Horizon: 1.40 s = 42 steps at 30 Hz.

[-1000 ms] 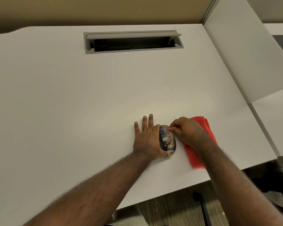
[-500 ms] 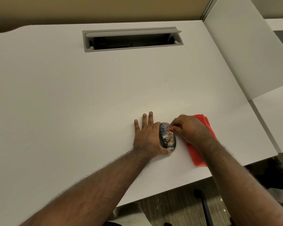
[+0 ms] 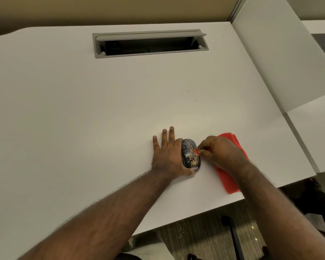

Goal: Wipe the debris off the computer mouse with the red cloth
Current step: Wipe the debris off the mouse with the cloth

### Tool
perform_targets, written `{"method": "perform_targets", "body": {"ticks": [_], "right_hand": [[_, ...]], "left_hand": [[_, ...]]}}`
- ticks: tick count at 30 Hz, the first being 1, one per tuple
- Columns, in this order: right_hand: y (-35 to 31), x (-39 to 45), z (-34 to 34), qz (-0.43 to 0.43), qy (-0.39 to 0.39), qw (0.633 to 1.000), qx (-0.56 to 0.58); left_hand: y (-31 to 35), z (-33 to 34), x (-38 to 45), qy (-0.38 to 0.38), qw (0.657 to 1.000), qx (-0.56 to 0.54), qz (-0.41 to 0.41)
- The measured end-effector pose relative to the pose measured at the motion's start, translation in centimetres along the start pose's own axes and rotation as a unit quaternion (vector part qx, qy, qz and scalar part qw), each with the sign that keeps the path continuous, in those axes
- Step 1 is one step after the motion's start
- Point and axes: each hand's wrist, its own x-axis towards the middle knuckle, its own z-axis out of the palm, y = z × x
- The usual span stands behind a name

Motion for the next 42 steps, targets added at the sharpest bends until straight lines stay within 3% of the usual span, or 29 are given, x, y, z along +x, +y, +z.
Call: {"method": "perform_targets", "body": {"ticks": [6,14,21,36,42], "right_hand": [[-0.1,0.2,0.0,0.013,-0.016,1.0,-0.018],[-1.6,3.7,0.4,0.052,0.031,0.998,-0.02],[-1.7,4.6,-0.6,0.07,-0.044,0.994,-0.068],[-3.2,6.3,-0.6,0.082,-0.05,0.991,-0.089],[-3.8,6.3,-0.1,0.043,-0.055,0.992,-0.103]], "left_hand": [[0.0,0.0,0.0,-0.005,1.0,0.0,-0.001],[0.1,-0.3,0.0,-0.018,1.0,0.0,-0.006],[0.2,-0.3,-0.2,-0.014,1.0,-0.003,-0.006],[0.2,-0.5,-0.2,-0.017,1.0,0.004,-0.011],[0.2,-0.3,0.0,-0.013,1.0,0.008,-0.013]]}}
